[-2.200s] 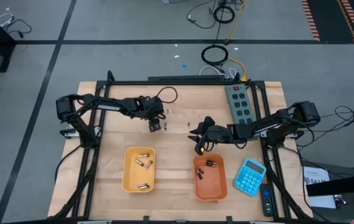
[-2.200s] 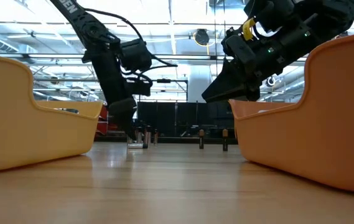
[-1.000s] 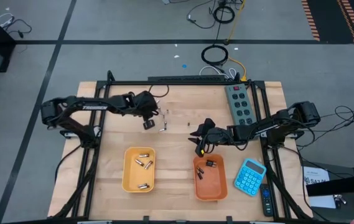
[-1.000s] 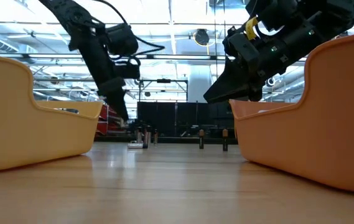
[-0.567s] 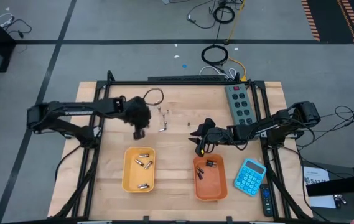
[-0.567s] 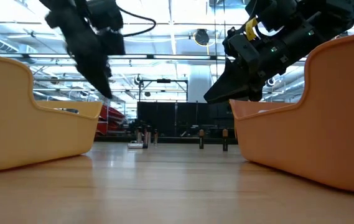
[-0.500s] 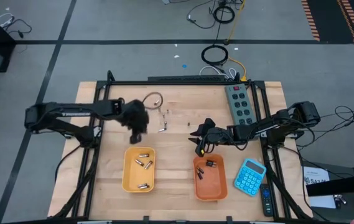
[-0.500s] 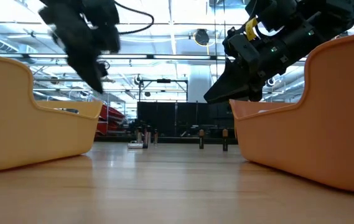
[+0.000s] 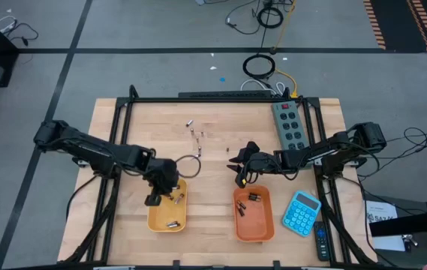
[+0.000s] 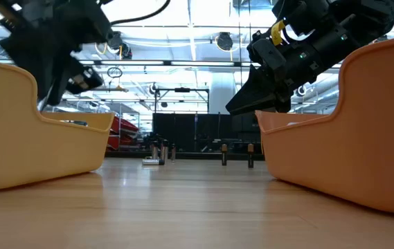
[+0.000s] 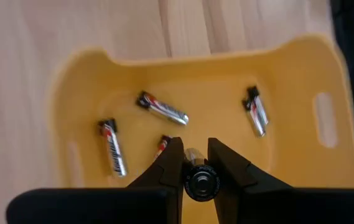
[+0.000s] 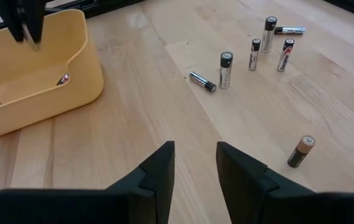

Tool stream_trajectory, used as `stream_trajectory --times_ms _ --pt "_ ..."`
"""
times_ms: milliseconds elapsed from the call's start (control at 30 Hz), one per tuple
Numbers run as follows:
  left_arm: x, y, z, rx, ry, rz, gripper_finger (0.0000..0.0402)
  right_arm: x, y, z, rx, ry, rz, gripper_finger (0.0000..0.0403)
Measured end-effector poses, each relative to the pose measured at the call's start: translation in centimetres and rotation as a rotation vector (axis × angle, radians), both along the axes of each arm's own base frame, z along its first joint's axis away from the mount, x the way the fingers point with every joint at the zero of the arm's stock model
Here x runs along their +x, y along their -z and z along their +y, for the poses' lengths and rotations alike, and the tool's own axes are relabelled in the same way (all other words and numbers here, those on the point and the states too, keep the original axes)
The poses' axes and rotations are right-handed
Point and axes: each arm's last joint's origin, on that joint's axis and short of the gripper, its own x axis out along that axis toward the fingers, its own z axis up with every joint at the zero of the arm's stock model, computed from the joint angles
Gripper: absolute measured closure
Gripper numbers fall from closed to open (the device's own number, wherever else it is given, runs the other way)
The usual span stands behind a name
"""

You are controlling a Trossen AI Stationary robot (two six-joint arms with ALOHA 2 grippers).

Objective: Sort batteries
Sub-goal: Put the silver battery into the yellow bin, then put the black battery into the orange bin

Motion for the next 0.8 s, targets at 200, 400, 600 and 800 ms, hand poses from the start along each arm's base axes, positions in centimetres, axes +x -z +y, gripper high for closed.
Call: stream_trajectory --times_ms 200,400,600,800 --pt "0.4 1.9 -1.2 0.095 -0.047 0.080 0.0307 0.0 0.0 0.0 -0.003 -0.001 0.001 0.0294" --pt "0.4 1.8 -1.3 0.122 -0.032 0.078 0.0210 0.0 0.0 0.0 -0.003 0.000 0.000 0.0294" --pt "1.0 -1.7 -1.4 0.244 -0.008 -0.214 0.0200 -0.2 -0.4 0.0 -0.067 0.024 0.003 0.0294" --pt "3.0 -4.2 -0.5 0.535 -0.030 -0.726 0.0198 -0.8 -1.0 -0.1 -0.101 0.058 0.025 0.0286"
